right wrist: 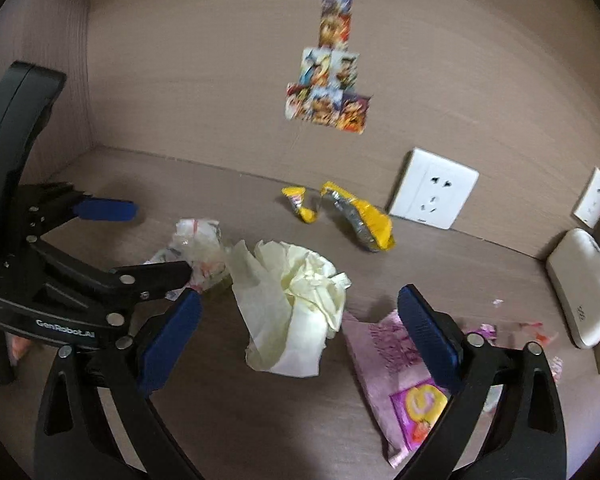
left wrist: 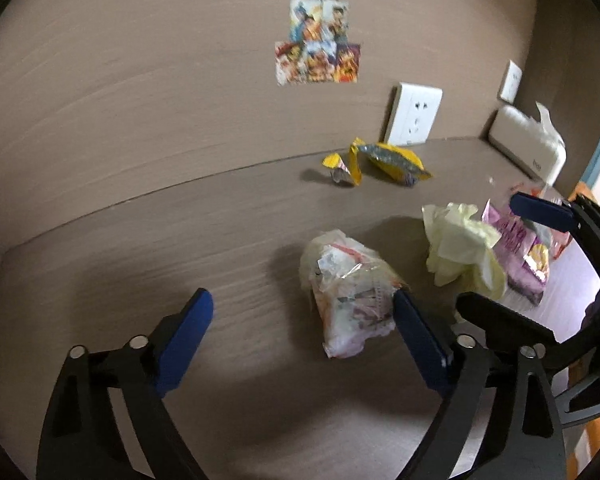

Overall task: Collect trash
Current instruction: 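Grasp the clear plastic bag with the left tool while the right tool grasps the yellowish tissue, then carry the bag and tissue down to the white bin and release both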

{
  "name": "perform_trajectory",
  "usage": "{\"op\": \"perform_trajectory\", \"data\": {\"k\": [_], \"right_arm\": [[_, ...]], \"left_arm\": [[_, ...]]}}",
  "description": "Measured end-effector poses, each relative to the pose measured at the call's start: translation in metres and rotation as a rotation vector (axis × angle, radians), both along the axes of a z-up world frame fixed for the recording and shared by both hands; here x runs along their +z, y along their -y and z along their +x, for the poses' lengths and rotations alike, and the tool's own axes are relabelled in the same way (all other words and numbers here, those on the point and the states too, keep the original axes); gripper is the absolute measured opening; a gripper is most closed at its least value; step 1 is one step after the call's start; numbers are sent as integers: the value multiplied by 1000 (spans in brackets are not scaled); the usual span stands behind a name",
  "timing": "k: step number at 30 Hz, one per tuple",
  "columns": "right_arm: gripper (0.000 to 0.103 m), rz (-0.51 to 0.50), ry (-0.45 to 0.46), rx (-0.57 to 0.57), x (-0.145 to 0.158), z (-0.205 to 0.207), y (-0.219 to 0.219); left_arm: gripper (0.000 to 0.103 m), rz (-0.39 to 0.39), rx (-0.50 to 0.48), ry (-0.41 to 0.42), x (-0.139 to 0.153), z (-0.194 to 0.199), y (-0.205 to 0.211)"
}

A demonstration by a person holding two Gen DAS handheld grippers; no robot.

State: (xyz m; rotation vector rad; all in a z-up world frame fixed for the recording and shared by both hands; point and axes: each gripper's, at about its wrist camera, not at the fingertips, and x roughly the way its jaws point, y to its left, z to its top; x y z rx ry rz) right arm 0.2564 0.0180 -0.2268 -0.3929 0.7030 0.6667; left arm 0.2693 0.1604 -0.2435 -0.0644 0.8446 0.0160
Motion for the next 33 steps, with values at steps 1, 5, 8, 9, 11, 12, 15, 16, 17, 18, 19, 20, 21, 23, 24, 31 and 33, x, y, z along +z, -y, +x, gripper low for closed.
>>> {"op": "perform_trajectory", "data": {"k": [1,5,8,9,11,12,15,16,17,18,19,20,21,23,24,31,33], "right_arm": [[89,0,-10,6,-2,1,-1],[40,-52,-65,25,-14,7,-10],[37,-30,-82,23,-11,10,-9],[37,-23,-88,18,-9,11,-8],[37,-5,-88,13,-2,8,-3],[37,11,-82,9,4,5,1],[37,73,-61,10,29,-9,16],[37,92,-55,9,37,-14,21],[37,116,-53,8,46,-19,27],[37,139,-51,3,54,-23,33],[37,154,-51,-2,60,-25,38],[37,177,-55,-13,69,-30,48],[37,187,-56,-22,74,-33,54],[37,209,-54,-48,85,-41,71],[37,223,-55,-65,91,-46,83],[37,242,-39,-177,112,-84,158],[37,247,-32,-207,116,-97,182]], "left_arm": [[79,-6,-17,-11,-2,4,0],[48,-79,-116,-47,-7,18,7],[43,-39,-142,-49,-7,23,21],[43,-38,-141,-50,-7,24,23],[43,-61,-132,-49,-3,23,24],[43,-55,-123,-48,1,19,26],[43,-23,-108,-23,20,4,32],[43,-29,-105,-17,26,-1,33],[43,-36,-97,-9,34,-8,34],[43,-41,-97,-6,39,-13,35],[43,-43,-98,-3,44,-18,38],[43,-46,-95,5,51,-26,40],[43,-55,-99,3,56,-31,44],[43,-60,-116,14,66,-39,55],[43,-60,-129,21,72,-45,63],[43,-55,-232,51,96,-73,127],[43,-57,-266,56,100,-83,150]]}}
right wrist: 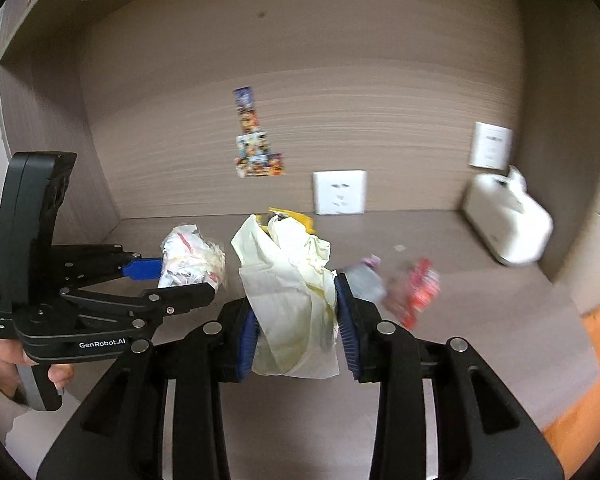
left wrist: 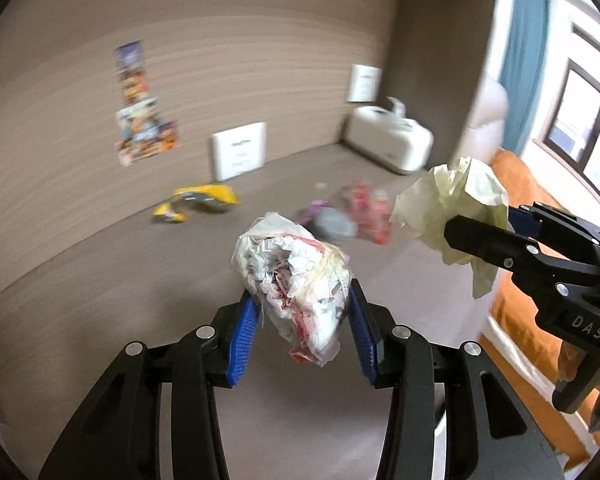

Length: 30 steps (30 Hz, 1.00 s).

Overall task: Collect trash
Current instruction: 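Carry the bag and tissue down to the white bin and release both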

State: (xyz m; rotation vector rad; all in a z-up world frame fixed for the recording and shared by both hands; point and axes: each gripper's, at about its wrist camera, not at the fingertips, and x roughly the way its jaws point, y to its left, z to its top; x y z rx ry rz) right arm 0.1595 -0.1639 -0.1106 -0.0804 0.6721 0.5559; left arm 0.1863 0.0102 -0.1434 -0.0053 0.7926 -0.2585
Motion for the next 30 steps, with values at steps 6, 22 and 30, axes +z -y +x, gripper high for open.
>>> {"op": "perform_trajectory", "data": {"k": [6,22,30], "right_arm": [[37,29,3,-106,13,-40,73],[37,42,-52,-366,-1,-148,225],[37,60,-121,-431,-44,-170,272]], "left_arm": [[43,-7,-115,-5,6,-28,75],[43,7,-393,-63,-10,-102,251],[43,34,-490,-125,-54,-115,309]]}}
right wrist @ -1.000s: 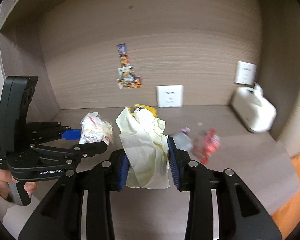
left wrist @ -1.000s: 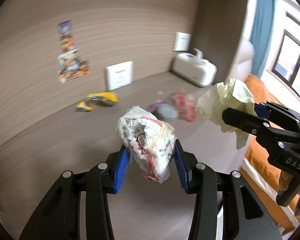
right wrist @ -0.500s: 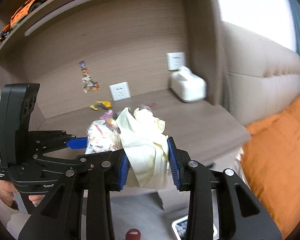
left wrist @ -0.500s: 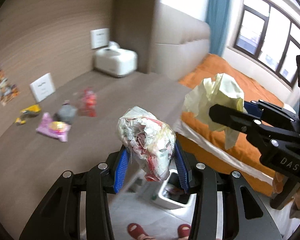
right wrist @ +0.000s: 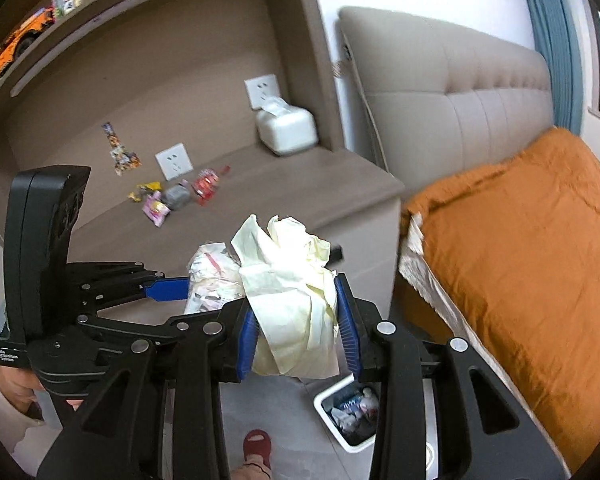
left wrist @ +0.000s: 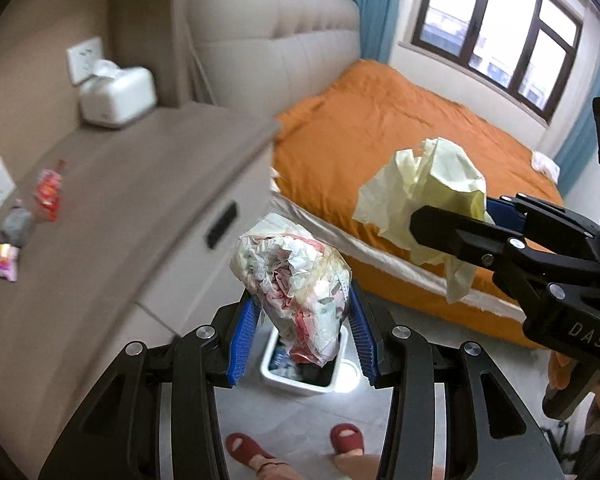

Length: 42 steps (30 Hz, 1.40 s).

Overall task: Collect trash
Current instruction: 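Carry the bag and tissue down to the white bin and release both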

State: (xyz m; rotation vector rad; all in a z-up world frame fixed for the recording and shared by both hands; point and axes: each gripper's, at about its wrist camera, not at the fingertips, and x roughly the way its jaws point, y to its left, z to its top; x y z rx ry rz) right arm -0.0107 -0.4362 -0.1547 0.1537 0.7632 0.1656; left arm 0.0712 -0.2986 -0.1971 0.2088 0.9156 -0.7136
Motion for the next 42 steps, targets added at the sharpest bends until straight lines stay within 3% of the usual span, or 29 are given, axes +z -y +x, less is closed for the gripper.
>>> {"op": "perform_trajectory", "data": {"k": [7,15,19,29,30,31,32,33,34,37,42], "right_arm": [[37,24,-64,-42,-65,0,29],[37,79,-171,-64,-191,17,51],[37,89,-215,-62,-254,23,55],[38,79,-276,-82,-371,28,65],[45,81,-280,-84,-378,27,66],[53,84,-287,-84,-389,27,68],[89,78,-290,-86,-399,26,70],[98,67,-282,-94,-404,24,71],[99,49,-281,-99,-413,23,72],[99,29,-305,-107,-429,22,76],[99,20,-317,-95,-425,20,77]], "left_arm": [[43,32,-34,-72,-68,10,31],[43,88,-66,-192,-201,29,55],[43,106,-74,-210,-260,32,66],[44,112,-111,-256,-373,43,83],[47,108,-112,-268,-383,44,85],[70,101,-110,-283,-392,46,86],[93,93,-91,-327,-408,50,89],[99,77,-66,-354,-419,52,87],[98,39,-53,-394,-433,56,86],[98,60,-41,-396,-454,57,87],[98,79,-62,-362,-445,55,88]]}}
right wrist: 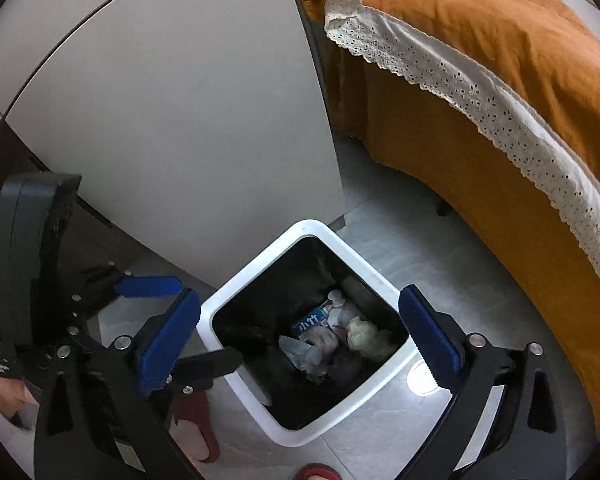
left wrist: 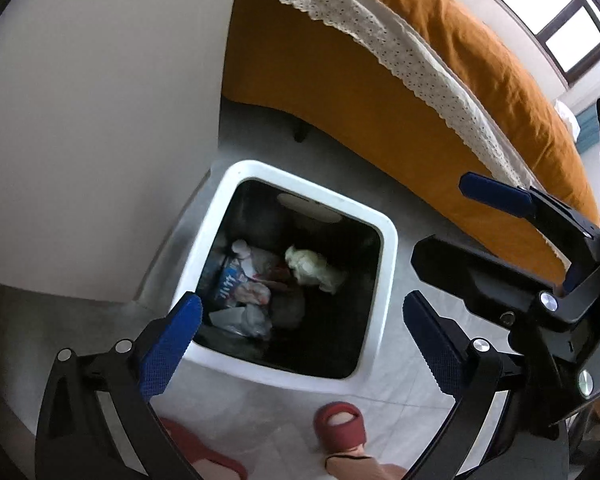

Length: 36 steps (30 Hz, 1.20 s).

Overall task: Collect trash
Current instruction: 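Carry the bag and tissue down to the white bin and release both, then raise both tools back over the desk toward the wrappers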

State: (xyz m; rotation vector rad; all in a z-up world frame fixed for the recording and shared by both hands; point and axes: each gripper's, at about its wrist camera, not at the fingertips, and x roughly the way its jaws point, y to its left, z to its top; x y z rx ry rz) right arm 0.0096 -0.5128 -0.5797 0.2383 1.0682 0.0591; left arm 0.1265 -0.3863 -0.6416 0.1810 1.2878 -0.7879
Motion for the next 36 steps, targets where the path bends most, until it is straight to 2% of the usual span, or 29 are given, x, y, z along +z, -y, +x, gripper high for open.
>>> {"op": "perform_trajectory", "data": {"k": [4,8,9,11,15,19,23,27,31,33,36], "right_arm": [[99,-12,10,-4,23,5,0],[99,-16,46,-32,64,10,1],[99,-14,67,-43,83,10,1],[99,-12,88,-50,112,10,0],[99,-69,178,-41,192,6,-14],[99,-72,259,-52,265,4,-24],[99,-91,357,-49,335,-2,-38],[99,-77,447,5,393,-3,-59],[99,-21,520,124,438,9,-94],[99,2,555,182,453,16,-114],[99,44,599,263,468,32,-153]], "left_arm": [[98,3,3,7,19,2,-2],[98,5,29,31,60,7,-5],[98,0,32,46,74,7,-7],[98,-19,38,100,112,5,-12],[98,-60,59,145,180,5,-25],[98,-93,89,181,246,6,-38],[98,-171,137,233,322,-5,-53],[98,-205,200,293,387,-14,-78],[98,-187,280,368,440,-19,-115],[98,-174,346,427,466,-21,-148],[98,-147,413,485,486,-16,-192]]}}
